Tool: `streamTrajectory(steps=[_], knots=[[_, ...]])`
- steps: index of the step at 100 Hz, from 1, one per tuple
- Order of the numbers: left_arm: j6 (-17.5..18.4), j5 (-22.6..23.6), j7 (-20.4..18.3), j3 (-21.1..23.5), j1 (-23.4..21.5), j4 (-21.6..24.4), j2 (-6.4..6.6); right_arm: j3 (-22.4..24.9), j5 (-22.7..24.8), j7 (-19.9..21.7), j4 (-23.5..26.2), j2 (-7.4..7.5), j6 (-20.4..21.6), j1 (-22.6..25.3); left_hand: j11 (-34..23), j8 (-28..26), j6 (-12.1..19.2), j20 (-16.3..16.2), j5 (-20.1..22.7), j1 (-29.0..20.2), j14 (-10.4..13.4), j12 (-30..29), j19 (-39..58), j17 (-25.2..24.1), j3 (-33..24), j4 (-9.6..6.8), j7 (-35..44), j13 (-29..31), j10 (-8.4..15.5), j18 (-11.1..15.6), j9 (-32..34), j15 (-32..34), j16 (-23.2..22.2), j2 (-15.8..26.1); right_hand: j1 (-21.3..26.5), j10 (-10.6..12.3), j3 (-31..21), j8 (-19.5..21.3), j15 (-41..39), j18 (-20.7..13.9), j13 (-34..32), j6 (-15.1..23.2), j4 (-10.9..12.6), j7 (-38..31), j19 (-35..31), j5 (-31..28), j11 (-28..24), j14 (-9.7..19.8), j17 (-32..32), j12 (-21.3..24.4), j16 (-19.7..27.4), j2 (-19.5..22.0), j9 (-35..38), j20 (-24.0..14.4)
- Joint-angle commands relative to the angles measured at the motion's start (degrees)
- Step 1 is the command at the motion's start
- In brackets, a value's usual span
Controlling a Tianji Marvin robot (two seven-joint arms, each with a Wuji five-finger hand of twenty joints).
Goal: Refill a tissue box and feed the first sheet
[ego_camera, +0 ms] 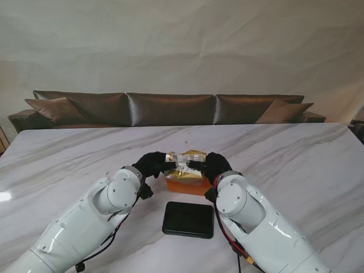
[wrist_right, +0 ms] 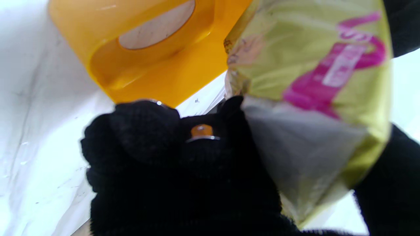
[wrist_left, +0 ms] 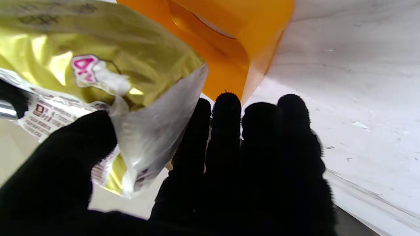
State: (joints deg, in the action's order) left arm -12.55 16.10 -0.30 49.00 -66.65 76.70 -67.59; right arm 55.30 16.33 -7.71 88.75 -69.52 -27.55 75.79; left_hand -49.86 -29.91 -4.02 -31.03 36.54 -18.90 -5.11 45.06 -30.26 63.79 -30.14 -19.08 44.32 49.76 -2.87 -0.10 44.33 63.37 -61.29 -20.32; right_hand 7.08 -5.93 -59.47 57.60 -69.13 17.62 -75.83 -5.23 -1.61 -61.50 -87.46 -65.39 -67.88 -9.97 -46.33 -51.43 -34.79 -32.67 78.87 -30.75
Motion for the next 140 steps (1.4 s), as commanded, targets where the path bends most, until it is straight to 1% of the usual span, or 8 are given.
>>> streamTrajectory(steps=[1, 7, 14, 34, 46, 67, 81, 140], knots=[[-0.09, 0.19, -0.67, -0.66, 0.74, -0.16, -1.15, -0.60, -0.70, 0.79, -0.11, -0.64, 0.63, 0.16, -3.26, -2.32, 6.35, -1.31, 3.02, -4.97, -7.95, 1.63, 145.69, 0.11, -12.56, 0.69, 8.33, 8.52, 1.75, 25.10, 4.55, 7.39, 1.32, -1.95, 5.70, 4.99, -9.54, 1.51, -0.85, -1.25, 0.78, 6.74, 9.48, -8.80, -4.00, -11.01, -3.62, 2.59, -2.17, 0.31, -0.14, 7.06, 4.23, 1.92], [-0.08, 0.41, 0.35, -1.36, 1.29, -0.64, -1.55, -0.79, -1.27, 0.69, -0.43, -0.79, 0.76, -0.05, -4.81, -3.26, 9.57, -2.13, 5.55, -10.23, -8.52, 4.59, 147.98, 0.31, -17.88, 6.42, 14.03, 11.44, 2.81, 23.74, 9.07, 9.00, 2.28, -4.74, 5.43, 4.97, -8.90, 1.37, -0.51, -1.26, 0.84, 7.14, 9.37, -8.55, -3.79, -10.92, -3.40, 2.48, -1.97, 0.50, 0.04, 7.02, 4.15, 2.06], [-0.15, 1.32, 1.01, -2.19, 2.06, -1.01, -1.74, -0.96, -1.55, 0.51, -0.80, -0.94, 0.84, -0.39, -6.11, -5.92, 11.90, -2.74, 7.78, -10.85, -8.15, 6.46, 149.35, 0.44, -20.57, 7.01, 17.02, 13.66, 4.07, 23.48, 12.28, 9.96, 2.73, -5.68, 5.46, 4.91, -8.23, 1.22, -0.13, -1.23, 0.80, 7.53, 9.16, -8.16, -3.59, -10.80, -3.06, 2.42, -1.80, 0.70, 0.25, 7.16, 4.16, 2.20], [-1.27, 4.00, 0.52, -3.83, 4.10, -1.08, -1.61, -0.77, -2.32, -0.59, -1.52, -1.42, 0.87, -0.97, -8.89, -19.41, 15.17, -6.92, 15.19, -2.93, -6.47, 10.91, 150.24, 0.86, -27.44, -2.60, 20.39, 17.89, 7.51, 22.99, 19.57, 12.15, 4.80, -6.24, 4.47, 4.00, -4.67, 0.32, 3.86, -1.68, 0.85, 10.13, 5.82, -4.72, -2.70, -7.84, 2.68, 1.21, 0.38, 2.28, 2.11, 6.97, 4.07, 2.84], [-3.66, 2.79, -0.27, -3.89, 5.08, -0.95, -1.84, 0.04, -2.46, 0.21, -1.06, -1.06, 0.72, -0.52, -10.05, -25.06, 13.81, -9.66, 16.81, -0.49, -5.63, 9.90, 150.24, 1.03, -27.14, -6.44, 22.10, 19.81, 7.94, 22.23, 21.48, 12.78, 6.01, -3.84, 2.70, 2.98, -0.12, -5.57, 11.76, -2.33, 3.79, 9.55, 1.61, 1.82, 0.47, 4.60, 10.50, -0.61, 6.80, -0.18, 3.05, 5.43, -2.97, 2.07], [-8.08, 1.02, -3.88, -5.01, 7.54, -0.92, -1.69, 2.69, -1.34, 2.04, 0.09, 0.13, 2.26, 1.56, -10.12, -26.39, 14.21, -10.04, 17.41, -0.05, -4.79, 9.52, 150.24, 1.06, -27.27, -8.18, 21.74, 21.08, 8.09, 22.92, 22.33, 12.85, 6.55, -3.58, 0.23, 2.83, 10.40, -23.43, 17.24, -3.22, 17.30, 5.22, 6.27, 16.55, 8.39, 33.02, 13.76, -1.86, 17.02, 1.52, 0.53, 6.92, -20.48, -0.18], [-8.68, -1.67, -5.65, -5.73, 9.09, -2.17, -1.95, 4.64, -0.59, 0.97, 0.51, 0.25, 2.75, 3.37, -10.09, -26.78, 14.44, -10.03, 17.27, -0.10, -4.51, 9.45, 150.24, 1.06, -27.00, -8.67, 21.62, 21.42, 8.10, 22.90, 22.40, 12.78, 6.66, -3.36, -2.05, 2.78, 13.34, -28.69, 18.48, -2.95, 23.83, 2.53, 8.09, 17.32, 11.59, 45.44, 13.31, -2.22, 20.49, 1.54, -0.11, 6.70, -30.23, -1.10], [-13.49, -5.39, -9.92, -5.95, 11.94, -3.27, -1.78, 10.52, 8.13, -2.90, 5.69, 1.38, 4.13, 12.66, -10.07, -28.45, 14.70, -9.88, 17.44, 0.25, -3.28, 9.25, 150.24, 1.08, -26.25, -10.63, 20.95, 22.60, 8.15, 24.54, 22.90, 12.96, 6.78, -2.40, -7.13, 2.83, 13.30, -32.88, 17.82, -3.05, 27.76, -0.23, 7.37, 16.68, 13.07, 55.21, 11.19, -2.33, 21.97, 1.13, -1.00, 6.38, -37.91, -2.44]])
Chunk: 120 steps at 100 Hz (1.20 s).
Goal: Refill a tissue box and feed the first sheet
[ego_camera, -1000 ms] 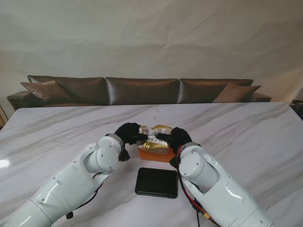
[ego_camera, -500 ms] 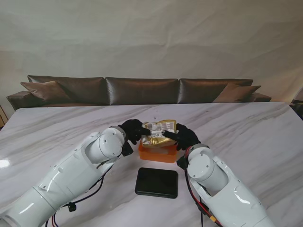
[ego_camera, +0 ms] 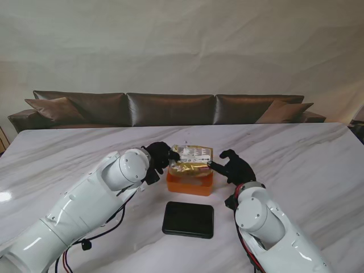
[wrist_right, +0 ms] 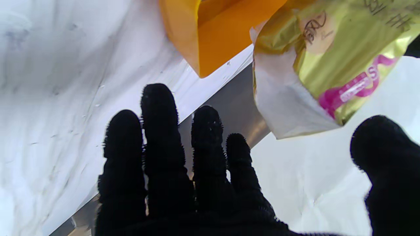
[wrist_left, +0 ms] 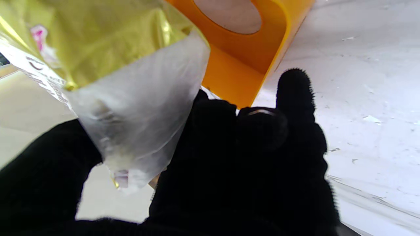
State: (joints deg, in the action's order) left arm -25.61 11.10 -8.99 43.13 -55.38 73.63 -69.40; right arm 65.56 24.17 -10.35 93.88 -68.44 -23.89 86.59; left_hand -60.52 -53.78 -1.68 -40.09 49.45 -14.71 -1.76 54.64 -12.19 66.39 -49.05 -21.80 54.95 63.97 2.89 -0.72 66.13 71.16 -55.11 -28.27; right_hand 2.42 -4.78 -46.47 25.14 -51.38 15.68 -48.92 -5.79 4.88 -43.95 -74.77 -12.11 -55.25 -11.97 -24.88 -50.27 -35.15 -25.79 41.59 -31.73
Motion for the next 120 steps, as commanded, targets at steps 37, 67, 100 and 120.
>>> streamTrajectory(steps=[37, 67, 100, 120], knots=[[-1.67, -1.48, -2.51, -3.26, 3.34, -4.04, -0.88, 2.45, 5.73, -4.71, 4.27, 0.62, 4.34, 10.11, 0.79, -3.62, 12.11, -0.82, 3.54, -4.93, -6.40, -0.79, 132.16, -1.52, -6.30, -7.04, 9.27, 8.43, 1.35, 25.18, 0.81, 5.26, 0.79, 5.08, -2.55, 1.70, -0.23, -0.78, 0.25, -0.83, 0.63, 0.36, 0.50, -1.46, 0.51, 0.08, -1.91, -0.46, 0.41, -0.43, -0.51, -0.37, 0.71, -1.69], [-2.89, -1.76, -0.79, -4.74, 4.00, -5.84, -2.10, 3.42, 6.72, -5.20, 5.70, 0.92, 7.00, 13.08, 1.37, 6.75, 9.28, -0.80, 2.61, -7.18, -8.64, -3.87, 132.16, -1.53, -2.32, -1.72, 9.37, 8.46, -2.37, 25.16, 0.42, 5.23, 2.54, 4.47, -2.97, 1.75, -1.29, -0.87, 0.42, -0.83, 0.51, 0.36, 0.36, -1.49, 0.56, -0.88, -1.75, -0.38, 0.40, -0.54, -0.42, -0.58, 1.38, -1.79], [-2.30, -1.74, -0.92, -6.04, 4.99, -7.80, -2.62, 3.73, 5.89, -5.70, 5.87, 0.76, 7.77, 13.63, 2.32, 21.03, 3.96, 0.98, 0.32, -5.55, -9.48, -6.05, 131.65, -1.80, 6.12, 1.17, 4.43, 8.31, -4.34, 25.67, -2.62, 4.19, 2.18, 6.91, -2.78, 1.49, -1.44, -0.88, 0.93, -0.89, -0.41, 0.13, 0.13, -1.49, 0.76, -1.76, -1.90, -0.41, -0.34, -0.84, -0.16, -0.60, 2.11, -1.67], [-1.45, -2.57, -0.33, -6.38, 5.59, -9.13, -3.28, 3.81, 6.09, -5.37, 6.04, 0.87, 7.84, 13.86, 1.68, 19.84, 2.39, 1.30, -1.37, -4.41, -6.51, -6.06, 130.44, -1.82, 12.79, 3.43, 3.28, 8.25, -3.50, 27.63, -4.44, 3.48, 1.45, 7.54, -2.89, 1.64, -1.44, -0.90, 1.03, -0.89, -0.57, 0.03, 0.07, -1.45, 0.78, -1.83, -1.94, -0.40, -0.51, -0.98, -0.15, -0.59, 2.24, -1.63]])
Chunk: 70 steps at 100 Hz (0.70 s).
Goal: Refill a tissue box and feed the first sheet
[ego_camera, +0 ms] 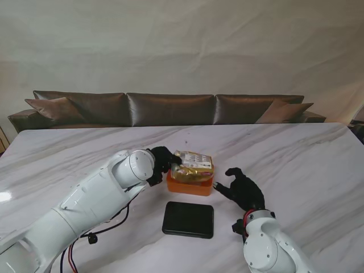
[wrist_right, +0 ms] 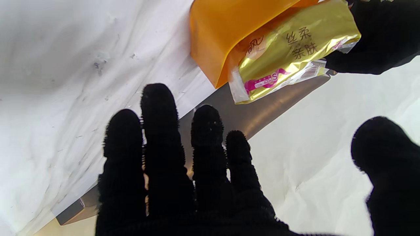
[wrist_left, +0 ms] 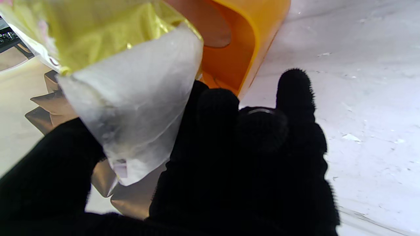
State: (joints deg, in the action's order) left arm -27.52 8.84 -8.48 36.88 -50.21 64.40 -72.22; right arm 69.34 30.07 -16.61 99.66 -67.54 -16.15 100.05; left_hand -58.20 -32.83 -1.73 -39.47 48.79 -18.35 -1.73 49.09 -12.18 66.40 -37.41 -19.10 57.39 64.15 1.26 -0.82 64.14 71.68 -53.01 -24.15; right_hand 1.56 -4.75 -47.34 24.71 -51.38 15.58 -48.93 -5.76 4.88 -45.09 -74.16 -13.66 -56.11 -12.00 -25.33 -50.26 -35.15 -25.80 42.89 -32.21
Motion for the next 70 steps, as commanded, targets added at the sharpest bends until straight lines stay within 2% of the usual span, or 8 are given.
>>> streamTrajectory(steps=[1, 10, 22, 27, 42, 54, 69, 70], knots=[[0.49, -0.31, -0.87, -0.15, 0.44, 0.09, -0.46, 0.04, 0.18, 0.90, 0.25, -0.02, 0.09, 0.40, -0.60, -1.30, 2.32, 0.66, -0.79, -0.71, -6.51, -0.52, 130.37, -1.84, 1.73, 0.93, 0.66, 8.05, -1.86, 27.83, -2.64, 2.89, -0.71, 3.49, -1.99, 1.61, -0.59, -0.46, 1.04, -0.79, -0.56, 0.00, 0.07, -0.32, 0.17, -0.28, -1.09, -0.37, -0.05, -0.99, -0.15, -0.57, 0.95, -1.15], [0.91, -0.29, -1.02, -0.27, 0.52, 0.07, -0.43, 0.02, 0.05, 0.88, 0.13, -0.05, 0.01, 0.37, -0.15, -3.88, 1.21, 0.74, -1.96, -1.48, -6.21, -0.50, 129.24, -1.88, 7.94, 3.01, -1.65, 7.30, -2.04, 28.74, -4.52, 2.16, -1.71, 4.39, -1.97, 1.57, -0.60, -0.45, 1.04, -0.79, -0.65, -0.03, 0.06, -0.34, 0.17, -0.39, -1.15, -0.46, -0.05, -1.06, -0.16, -0.61, 1.03, -1.14], [1.56, -0.27, -0.86, -0.28, 0.55, -0.41, -0.51, -0.08, -0.03, 0.90, -0.10, -0.05, -0.06, 0.24, 0.56, -3.81, 0.10, 0.77, -4.29, -3.37, -5.52, -0.81, 128.06, -1.92, 15.20, 8.84, -4.60, 6.50, -2.39, 29.92, -7.29, 1.64, -2.73, 3.24, -1.89, 1.61, -0.63, -0.45, 1.06, -0.79, -0.81, 0.02, 0.05, -0.35, 0.17, -0.49, -1.20, -0.45, -0.05, -1.12, -0.16, -0.67, 1.14, -1.14], [1.73, -0.15, -0.69, -0.16, 0.42, -0.38, -0.49, -0.13, -0.04, 1.02, -0.17, -0.03, -0.08, 0.18, 0.74, -3.32, -0.18, 0.87, -5.35, -4.04, -5.03, -0.88, 127.55, -1.93, 17.33, 10.27, -5.67, 6.12, -2.28, 30.44, -8.42, 1.51, -3.08, 3.17, -1.95, 1.63, -0.60, -0.45, 1.09, -0.79, -0.81, 0.04, 0.03, -0.37, 0.17, -0.55, -1.22, -0.45, -0.05, -1.15, -0.16, -0.66, 1.18, -1.13], [1.60, 0.68, -0.51, 0.17, 0.13, 0.13, -0.17, -0.24, -0.22, 1.23, -0.41, -0.02, -0.17, -0.03, 0.92, -2.50, -0.43, 0.99, -7.90, -4.71, -4.04, -0.74, 126.76, -1.98, 20.18, 11.58, -7.37, 5.68, -1.63, 31.34, -10.63, 1.29, -3.51, 3.25, -1.91, 1.50, -0.59, -0.45, 1.12, -0.73, -0.82, -0.01, 0.01, -0.38, 0.14, -0.68, -1.22, -0.47, -0.17, -1.20, -0.17, -0.64, 1.29, -1.13], [1.04, 1.47, -0.90, 0.72, -0.34, 1.43, 0.48, -0.32, -0.19, 1.43, -0.49, 0.02, -0.17, -0.17, 0.92, -1.57, -0.82, 0.92, -8.43, -4.93, -3.88, -0.70, 126.70, -1.97, 22.05, 11.78, -8.75, 5.50, -1.58, 31.28, -11.05, 1.16, -3.70, 3.97, -1.90, 1.57, -0.57, -0.46, 1.15, -0.70, -0.92, 0.01, -0.01, -0.37, 0.17, -0.89, -1.22, -0.47, -0.19, -1.23, -0.16, -0.59, 1.41, -1.11], [-0.32, 2.97, -2.60, 1.41, -1.24, 4.30, 1.92, -0.50, -0.28, 1.93, -0.64, 0.11, -0.31, -0.47, 1.07, -0.24, -1.08, 0.98, -8.28, -5.12, -4.02, -0.74, 126.47, -2.02, 23.30, 10.68, -10.28, 5.03, -1.62, 31.21, -11.26, 0.91, -3.87, 4.98, -1.91, 1.61, -0.55, -0.45, 1.25, -0.70, -0.91, 0.05, -0.03, -0.37, 0.17, -1.11, -1.16, -0.47, -0.19, -1.26, -0.15, -0.52, 1.51, -1.09], [-0.42, 3.09, -2.70, 1.44, -1.31, 4.50, 2.01, -0.51, -0.28, 1.96, -0.65, 0.11, -0.32, -0.49, 1.09, 0.23, -1.05, 1.01, -8.10, -5.13, -4.03, -0.73, 126.47, -2.01, 23.57, 9.88, -10.59, 5.03, -1.62, 31.15, -11.26, 0.88, -3.95, 5.09, -1.91, 1.62, -0.55, -0.44, 1.25, -0.70, -0.91, 0.03, -0.03, -0.39, 0.17, -1.19, -1.16, -0.44, -0.19, -1.26, -0.15, -0.53, 1.50, -1.09]])
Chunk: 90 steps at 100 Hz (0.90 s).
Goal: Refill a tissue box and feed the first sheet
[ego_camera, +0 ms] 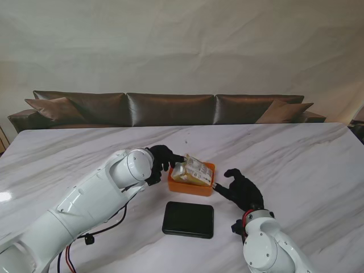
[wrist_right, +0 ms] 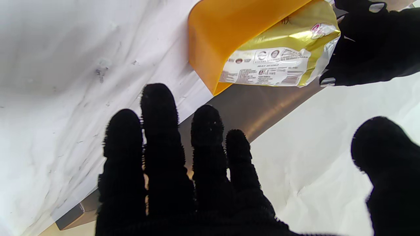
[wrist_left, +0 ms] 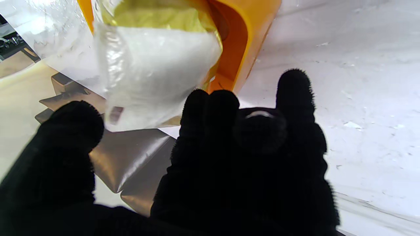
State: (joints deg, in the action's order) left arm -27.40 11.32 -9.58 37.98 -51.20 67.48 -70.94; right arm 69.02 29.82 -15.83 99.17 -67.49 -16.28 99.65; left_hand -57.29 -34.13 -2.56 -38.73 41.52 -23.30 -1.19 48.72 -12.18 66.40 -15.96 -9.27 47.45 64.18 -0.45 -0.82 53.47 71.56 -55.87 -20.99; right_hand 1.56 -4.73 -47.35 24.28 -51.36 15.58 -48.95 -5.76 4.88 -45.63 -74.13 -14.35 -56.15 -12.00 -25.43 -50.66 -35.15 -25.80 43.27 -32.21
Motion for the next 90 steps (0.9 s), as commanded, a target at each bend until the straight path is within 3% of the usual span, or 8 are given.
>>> streamTrajectory(steps=[1, 10, 18, 20, 23, 35, 54, 90], knots=[[-0.63, 0.71, -1.71, 0.37, -0.39, 1.59, 0.81, -0.21, -0.03, 1.20, -0.18, 0.05, -0.19, -0.10, 0.18, 1.76, -0.11, 0.29, -0.70, -0.27, -4.58, -0.36, 126.46, -2.01, 2.23, -0.37, -0.78, 4.97, 0.09, 31.12, -0.59, 0.96, -1.13, 1.98, -1.92, 1.60, -0.52, -0.01, 1.22, -0.70, -0.92, 0.02, -0.04, 0.14, 0.14, -0.54, -1.12, -0.41, -0.09, -0.87, -0.16, -0.55, 1.11, -1.09], [-1.04, 1.64, -2.20, 0.63, -0.92, 2.68, 1.36, -0.34, -0.14, 1.21, -0.31, 0.03, -0.18, -0.27, 0.19, 2.04, 0.28, 0.40, -0.42, -0.62, -4.73, -0.35, 126.26, -2.09, 2.05, -1.10, -0.80, 4.80, 0.09, 30.91, -0.58, 0.90, -1.20, 2.48, -1.72, 1.44, -0.55, -0.01, 1.25, -0.70, -0.97, 0.19, -0.03, 0.06, 0.14, -1.31, -1.12, -0.52, -0.09, -0.89, -0.16, -0.61, 1.31, -1.08], [-1.27, 2.65, -1.60, 1.28, -1.91, 3.91, 1.59, -0.47, 0.25, 1.30, -0.39, 0.10, -0.36, -0.36, 0.13, 2.25, 0.92, 0.92, -0.05, -1.06, -5.20, -0.27, 126.79, -2.13, -0.67, -2.85, -0.42, 4.44, 0.32, 28.97, -0.40, 0.98, -1.43, 2.64, -0.66, 1.39, -0.28, 0.01, 1.36, -0.70, -1.01, 1.81, -0.17, 0.10, 0.13, -3.99, -0.79, -0.42, -0.09, -0.75, -0.13, -0.82, 1.66, -1.07], [-1.34, 3.01, -1.10, 1.54, -2.31, 4.36, 1.57, -0.49, 0.50, 1.34, -0.41, 0.14, -0.46, -0.38, 0.07, 2.25, 1.11, 0.98, 0.04, -1.36, -6.77, -0.22, 126.99, -2.11, -1.40, -3.07, -0.33, 4.15, 0.31, 28.79, -0.29, 1.14, -1.58, 2.72, -0.46, 1.42, -0.25, 0.05, 1.44, -0.70, -0.99, 2.32, -0.18, 0.05, 0.13, -4.60, -0.70, -0.38, -0.09, -0.71, -0.10, -0.95, 1.68, -1.07], [-1.37, 3.53, -0.18, 1.95, -2.90, 4.95, 1.53, -0.51, 0.90, 1.45, -0.47, 0.21, -0.55, -0.41, 0.00, 2.24, 1.16, 1.01, 0.22, -1.61, -7.20, -0.18, 127.20, -2.09, -2.05, -3.20, -0.24, 4.07, 0.33, 28.65, -0.14, 1.39, -1.69, 2.79, -0.23, 1.50, -0.15, 0.10, 1.78, -0.99, -1.02, 2.84, -0.19, 0.27, 0.24, -5.19, 0.04, -0.23, -0.28, -0.32, 0.07, -0.93, 1.74, -0.97], [-0.57, 4.16, 2.21, 3.10, -4.31, 6.55, 1.25, -0.60, 1.16, 1.46, -0.75, 0.23, -0.63, -0.55, 0.03, 2.88, 1.41, 2.24, 0.60, -0.73, -7.04, 0.07, 128.14, -2.12, -7.83, -1.86, -0.66, 3.85, 0.41, 27.48, 0.16, 2.05, -1.11, 2.38, 0.84, 1.03, -0.12, 0.44, 2.43, -1.02, -0.77, 3.37, -0.06, 0.51, 0.31, -5.96, 2.35, 0.01, -0.24, 1.16, 0.34, -1.36, 1.42, -0.86], [1.71, 2.11, 2.91, 2.97, -4.27, 6.02, 0.58, -1.04, 1.97, 1.29, -0.92, 0.30, -0.55, -0.95, 0.02, 3.80, 1.97, 2.63, 1.57, -1.04, -7.63, 0.22, 128.48, -2.17, -9.45, -1.83, -1.88, 3.32, 0.53, 26.68, 0.35, 2.20, -1.19, 4.26, 3.11, 0.72, 0.43, 1.04, 6.18, -1.36, 1.28, 5.05, 0.33, 0.99, 1.22, -7.17, 7.14, 0.82, 0.16, 5.54, 1.81, -1.87, 0.07, -0.33], [2.34, -1.89, 1.17, -0.50, -1.26, -0.80, -1.08, -1.04, 1.92, 2.17, -0.71, 0.52, -0.09, -0.78, 0.20, 6.21, 0.57, 3.49, 2.24, -1.66, -8.56, 0.44, 129.26, -2.22, -10.48, -1.63, -4.44, 2.69, -0.13, 25.27, 0.18, 2.59, -1.22, 5.98, 3.69, 0.76, 0.66, 1.27, 7.40, -1.62, 1.89, 5.10, 0.52, 1.15, 1.53, -7.79, 7.15, 0.95, 0.36, 6.54, 2.23, -1.92, 0.00, -0.15]])
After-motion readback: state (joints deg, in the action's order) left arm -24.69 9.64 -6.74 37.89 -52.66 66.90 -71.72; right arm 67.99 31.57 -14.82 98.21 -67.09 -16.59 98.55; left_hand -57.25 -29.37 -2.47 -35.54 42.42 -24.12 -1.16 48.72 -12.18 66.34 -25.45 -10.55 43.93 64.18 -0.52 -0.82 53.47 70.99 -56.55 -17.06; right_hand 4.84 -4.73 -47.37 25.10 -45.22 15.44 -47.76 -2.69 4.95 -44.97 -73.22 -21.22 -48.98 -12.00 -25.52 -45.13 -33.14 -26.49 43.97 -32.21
